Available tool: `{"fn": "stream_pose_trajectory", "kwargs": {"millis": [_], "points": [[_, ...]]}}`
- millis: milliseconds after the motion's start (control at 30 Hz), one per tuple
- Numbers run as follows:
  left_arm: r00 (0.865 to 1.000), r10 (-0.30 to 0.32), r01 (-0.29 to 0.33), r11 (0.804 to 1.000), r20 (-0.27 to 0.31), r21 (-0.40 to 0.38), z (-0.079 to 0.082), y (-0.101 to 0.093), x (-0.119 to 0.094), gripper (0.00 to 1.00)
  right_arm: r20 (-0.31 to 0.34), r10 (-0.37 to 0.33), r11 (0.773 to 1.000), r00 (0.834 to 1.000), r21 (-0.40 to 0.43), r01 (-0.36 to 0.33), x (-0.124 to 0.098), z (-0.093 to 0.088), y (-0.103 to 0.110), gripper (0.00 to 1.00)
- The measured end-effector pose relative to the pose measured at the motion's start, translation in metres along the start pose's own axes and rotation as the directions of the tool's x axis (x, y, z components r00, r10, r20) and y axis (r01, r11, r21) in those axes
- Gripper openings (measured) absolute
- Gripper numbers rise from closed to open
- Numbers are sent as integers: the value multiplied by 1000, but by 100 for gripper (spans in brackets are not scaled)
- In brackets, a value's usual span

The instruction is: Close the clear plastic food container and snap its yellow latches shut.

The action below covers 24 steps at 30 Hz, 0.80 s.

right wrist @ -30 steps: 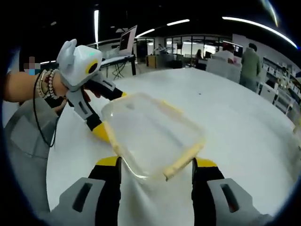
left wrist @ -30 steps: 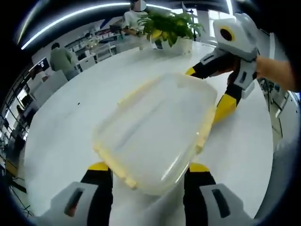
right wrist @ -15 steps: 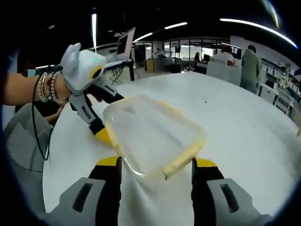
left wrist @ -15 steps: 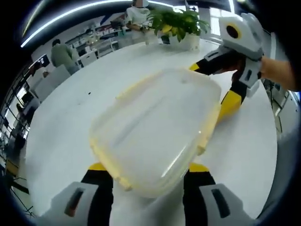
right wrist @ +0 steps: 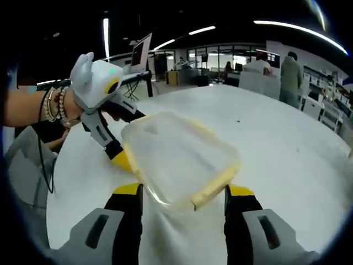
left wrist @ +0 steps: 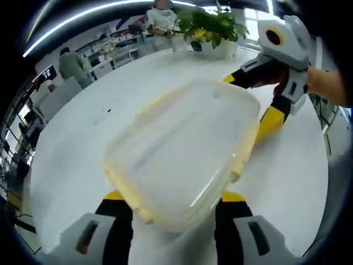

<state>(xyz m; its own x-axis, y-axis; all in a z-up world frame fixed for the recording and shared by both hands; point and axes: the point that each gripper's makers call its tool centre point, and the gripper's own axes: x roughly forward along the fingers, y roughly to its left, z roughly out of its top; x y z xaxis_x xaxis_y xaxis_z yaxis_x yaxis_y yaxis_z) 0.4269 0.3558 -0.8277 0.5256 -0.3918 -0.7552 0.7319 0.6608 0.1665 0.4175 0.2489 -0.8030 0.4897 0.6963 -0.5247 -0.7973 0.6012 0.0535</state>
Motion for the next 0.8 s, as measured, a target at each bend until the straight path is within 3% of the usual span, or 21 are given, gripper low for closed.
{"fn": "stream_pose_trajectory", "kwargs": {"millis": [600,800], "points": [[1000,-10,10,1000,9,1,0,3,2,55,-2,-7,1000,1000,8,7,3,1,-2,57],[1000,-4,4,1000,18,-4,-1,2,-2,51,-13,-28,999,1000,-27,28,2,1,1,63]]}}
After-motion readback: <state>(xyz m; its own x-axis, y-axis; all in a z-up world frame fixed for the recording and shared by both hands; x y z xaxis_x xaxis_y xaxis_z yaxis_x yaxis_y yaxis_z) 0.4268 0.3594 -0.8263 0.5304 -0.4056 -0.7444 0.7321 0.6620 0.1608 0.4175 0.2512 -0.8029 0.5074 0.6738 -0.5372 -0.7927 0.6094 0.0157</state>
